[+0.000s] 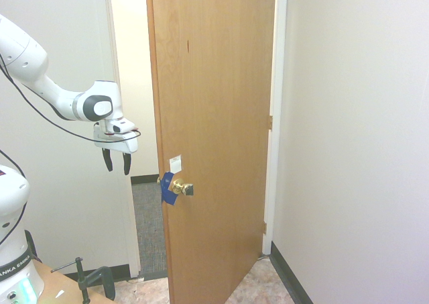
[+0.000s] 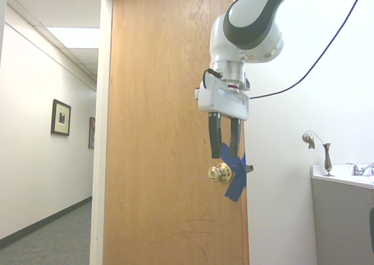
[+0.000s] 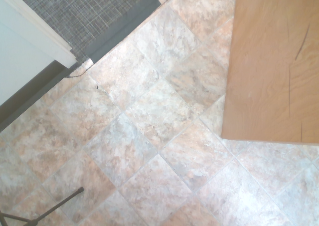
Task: Close door
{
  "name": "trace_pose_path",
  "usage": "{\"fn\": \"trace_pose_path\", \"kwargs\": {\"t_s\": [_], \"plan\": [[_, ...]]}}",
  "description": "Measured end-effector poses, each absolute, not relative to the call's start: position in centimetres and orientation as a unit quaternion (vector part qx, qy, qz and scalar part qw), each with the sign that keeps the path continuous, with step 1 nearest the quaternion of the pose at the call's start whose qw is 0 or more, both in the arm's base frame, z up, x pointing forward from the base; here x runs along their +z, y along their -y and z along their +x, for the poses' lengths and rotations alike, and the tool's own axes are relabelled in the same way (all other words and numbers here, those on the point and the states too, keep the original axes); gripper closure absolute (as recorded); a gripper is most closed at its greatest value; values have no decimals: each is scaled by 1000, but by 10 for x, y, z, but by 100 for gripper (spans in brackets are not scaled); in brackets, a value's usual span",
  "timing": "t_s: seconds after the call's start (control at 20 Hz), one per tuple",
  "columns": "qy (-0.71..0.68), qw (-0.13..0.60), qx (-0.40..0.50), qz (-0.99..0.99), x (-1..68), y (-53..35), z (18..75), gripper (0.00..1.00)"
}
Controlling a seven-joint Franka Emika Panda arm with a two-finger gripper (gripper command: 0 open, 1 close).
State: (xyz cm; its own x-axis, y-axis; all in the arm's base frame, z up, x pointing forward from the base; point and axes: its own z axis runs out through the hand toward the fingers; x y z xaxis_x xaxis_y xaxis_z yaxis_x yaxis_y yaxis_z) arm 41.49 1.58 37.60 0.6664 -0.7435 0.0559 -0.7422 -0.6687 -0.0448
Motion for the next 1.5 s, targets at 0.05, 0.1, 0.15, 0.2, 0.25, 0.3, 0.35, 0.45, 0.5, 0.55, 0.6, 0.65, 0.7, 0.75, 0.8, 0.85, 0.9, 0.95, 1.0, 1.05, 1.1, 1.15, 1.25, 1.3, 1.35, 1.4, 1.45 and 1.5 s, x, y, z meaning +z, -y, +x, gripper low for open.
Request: {"fn": "trace_pose_path", "kwargs": {"t_s": [0.05,0.1,0.15,0.2,0.25,0.3,0.35,0.45,0.5,0.55,0.6,0.65,0.7,0.75,0.8,0.85,0.9,0.95,1.0,1.05,1.1,1.15,1.25,1.3,1.35,1.4,1.45,1.5], "plan": [[-407,9,-34,-913,376,-16,415,0],[-407,8,-31,-913,376,-16,414,0],[-409,10,-31,-912,377,-16,414,0],[-411,13,-32,-911,380,-16,413,0],[-414,17,-32,-910,384,-17,412,0],[-417,21,-36,-908,389,-17,410,0],[-422,27,-42,-905,397,-16,407,0],[-434,40,-54,-898,416,-16,395,0],[-440,46,-59,-895,426,-15,387,0],[-449,52,-63,-890,437,-13,377,0],[-459,56,-66,-884,446,-9,367,0],[-469,59,-69,-879,456,-2,357,0],[-480,61,-71,-872,463,7,347,0],[-490,65,-71,-866,469,17,340,0],[-503,67,-70,-859,475,29,333,0],[-513,69,-68,-853,478,40,328,0],[-524,70,-65,-847,479,54,324,0],[-534,71,-65,-840,479,66,321,0],[-547,72,-66,-832,480,81,318,0],[-559,74,-68,-823,481,96,315,0],[-570,75,-70,-815,483,112,311,0],[-581,77,-73,-807,486,127,308,0],[-605,82,-79,-788,494,160,304,0],[-614,85,-80,-780,497,176,304,0],[-625,88,-79,-772,498,192,304,0],[-637,89,-78,-762,499,208,306,0],[-647,89,-77,-753,498,223,309,0],[-656,89,-77,-745,496,238,313,0]]}}
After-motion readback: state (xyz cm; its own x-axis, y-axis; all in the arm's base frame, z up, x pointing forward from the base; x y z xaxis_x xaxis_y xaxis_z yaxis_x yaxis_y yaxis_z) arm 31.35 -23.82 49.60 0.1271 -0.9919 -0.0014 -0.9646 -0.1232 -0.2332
